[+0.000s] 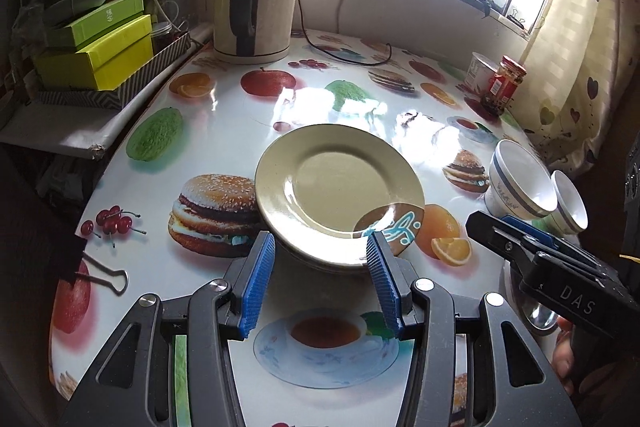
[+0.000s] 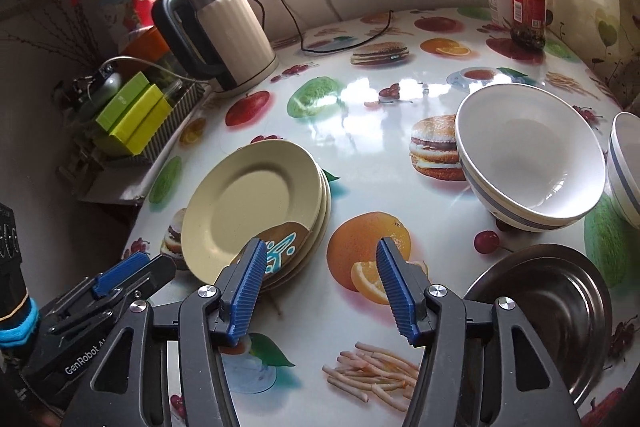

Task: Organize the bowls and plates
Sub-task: 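Move both tools over to the white striped bowl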

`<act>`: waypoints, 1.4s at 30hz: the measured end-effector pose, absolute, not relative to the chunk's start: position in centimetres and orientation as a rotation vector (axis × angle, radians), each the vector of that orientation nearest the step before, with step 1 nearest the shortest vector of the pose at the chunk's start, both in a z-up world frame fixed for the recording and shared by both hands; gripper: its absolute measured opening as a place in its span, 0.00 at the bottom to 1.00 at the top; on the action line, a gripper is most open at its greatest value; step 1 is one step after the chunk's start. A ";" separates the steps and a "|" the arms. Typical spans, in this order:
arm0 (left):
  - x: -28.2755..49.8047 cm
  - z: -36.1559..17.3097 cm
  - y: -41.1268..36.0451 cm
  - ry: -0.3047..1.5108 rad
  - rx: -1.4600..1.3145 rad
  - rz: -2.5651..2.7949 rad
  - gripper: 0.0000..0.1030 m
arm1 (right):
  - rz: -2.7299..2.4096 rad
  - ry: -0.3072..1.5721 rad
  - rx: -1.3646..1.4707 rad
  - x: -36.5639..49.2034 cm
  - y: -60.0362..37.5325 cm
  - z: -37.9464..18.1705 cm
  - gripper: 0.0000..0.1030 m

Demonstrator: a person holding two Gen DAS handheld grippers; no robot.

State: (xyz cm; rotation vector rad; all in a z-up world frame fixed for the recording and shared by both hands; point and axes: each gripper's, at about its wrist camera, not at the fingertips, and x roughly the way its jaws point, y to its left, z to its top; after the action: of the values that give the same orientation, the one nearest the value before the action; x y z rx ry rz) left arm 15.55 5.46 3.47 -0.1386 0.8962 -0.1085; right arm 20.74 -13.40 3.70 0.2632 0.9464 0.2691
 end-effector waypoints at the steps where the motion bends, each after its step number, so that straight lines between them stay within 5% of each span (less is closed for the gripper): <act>1: 15.3 3.6 5.1 0.894 -0.130 -0.114 0.48 | 0.263 0.935 0.252 20.3 -13.6 4.0 0.57; 22: 16.6 5.1 -3.0 0.908 -0.145 -0.281 0.48 | -0.006 0.815 0.253 15.0 -23.6 7.0 0.59; 42: 24.3 3.9 -10.9 0.977 -0.132 -0.350 0.48 | -0.043 0.843 0.204 20.9 -29.3 5.5 0.56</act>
State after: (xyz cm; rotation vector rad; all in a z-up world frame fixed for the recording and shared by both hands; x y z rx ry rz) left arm 24.28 -10.89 3.91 -0.1322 0.9773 -0.3502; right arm 20.86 -29.30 5.54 0.2036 0.8428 -0.0435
